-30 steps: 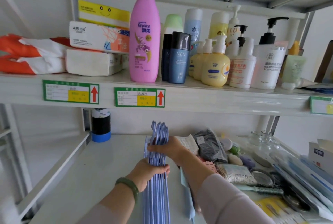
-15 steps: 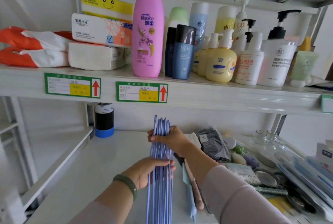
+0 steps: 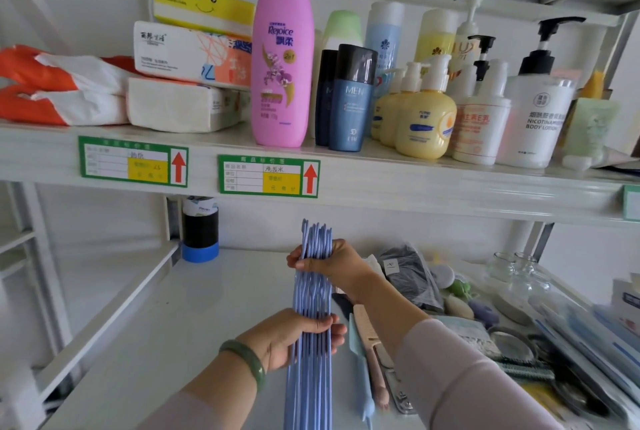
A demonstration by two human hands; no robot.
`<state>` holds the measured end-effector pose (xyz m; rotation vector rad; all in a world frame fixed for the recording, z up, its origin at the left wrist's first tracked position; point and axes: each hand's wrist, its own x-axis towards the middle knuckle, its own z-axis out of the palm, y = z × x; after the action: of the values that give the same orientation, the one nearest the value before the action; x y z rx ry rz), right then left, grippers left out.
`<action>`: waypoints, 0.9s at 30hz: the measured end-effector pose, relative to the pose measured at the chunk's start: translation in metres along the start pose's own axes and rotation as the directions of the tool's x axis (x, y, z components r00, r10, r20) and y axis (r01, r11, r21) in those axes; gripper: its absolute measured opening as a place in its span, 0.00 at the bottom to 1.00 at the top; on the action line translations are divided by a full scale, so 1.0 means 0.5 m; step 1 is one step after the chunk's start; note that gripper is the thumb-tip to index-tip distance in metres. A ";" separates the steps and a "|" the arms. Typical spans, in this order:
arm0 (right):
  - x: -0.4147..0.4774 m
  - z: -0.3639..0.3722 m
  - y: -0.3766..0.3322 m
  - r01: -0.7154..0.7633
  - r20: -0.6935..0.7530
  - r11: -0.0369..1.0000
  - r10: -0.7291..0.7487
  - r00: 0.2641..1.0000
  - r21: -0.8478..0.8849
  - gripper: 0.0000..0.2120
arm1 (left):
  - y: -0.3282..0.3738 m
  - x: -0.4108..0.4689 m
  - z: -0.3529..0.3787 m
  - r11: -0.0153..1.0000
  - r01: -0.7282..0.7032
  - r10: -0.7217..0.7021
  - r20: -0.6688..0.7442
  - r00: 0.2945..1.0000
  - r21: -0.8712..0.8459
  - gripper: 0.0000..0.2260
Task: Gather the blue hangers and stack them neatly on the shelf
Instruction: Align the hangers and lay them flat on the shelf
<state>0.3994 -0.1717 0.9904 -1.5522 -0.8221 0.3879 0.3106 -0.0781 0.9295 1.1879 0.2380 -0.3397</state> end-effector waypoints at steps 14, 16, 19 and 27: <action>-0.107 0.026 0.072 -0.556 -0.413 0.830 0.490 0.768 -0.047 0.23 | 0.077 0.015 -0.015 0.997 -0.077 0.080 -0.091 0.993 0.031 0.08; -0.141 0.054 0.088 -0.638 -0.065 0.728 0.670 0.739 0.249 0.27 | 0.081 0.020 -0.020 0.998 -0.053 0.051 -0.075 0.996 -0.017 0.08; -0.163 0.079 0.106 -0.648 0.322 0.611 0.565 0.759 0.454 0.16 | 0.077 0.025 -0.019 0.998 -0.067 0.067 -0.067 0.996 -0.001 0.07; -0.150 0.108 0.102 -0.542 0.334 0.627 0.428 0.840 0.559 0.10 | 0.065 0.039 -0.016 0.987 -0.140 0.137 -0.042 0.990 -0.078 0.09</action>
<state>0.3255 -0.1834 0.9157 -1.0642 -0.2989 1.1035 0.3408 -0.0623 0.9477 1.1249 0.1975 -0.1853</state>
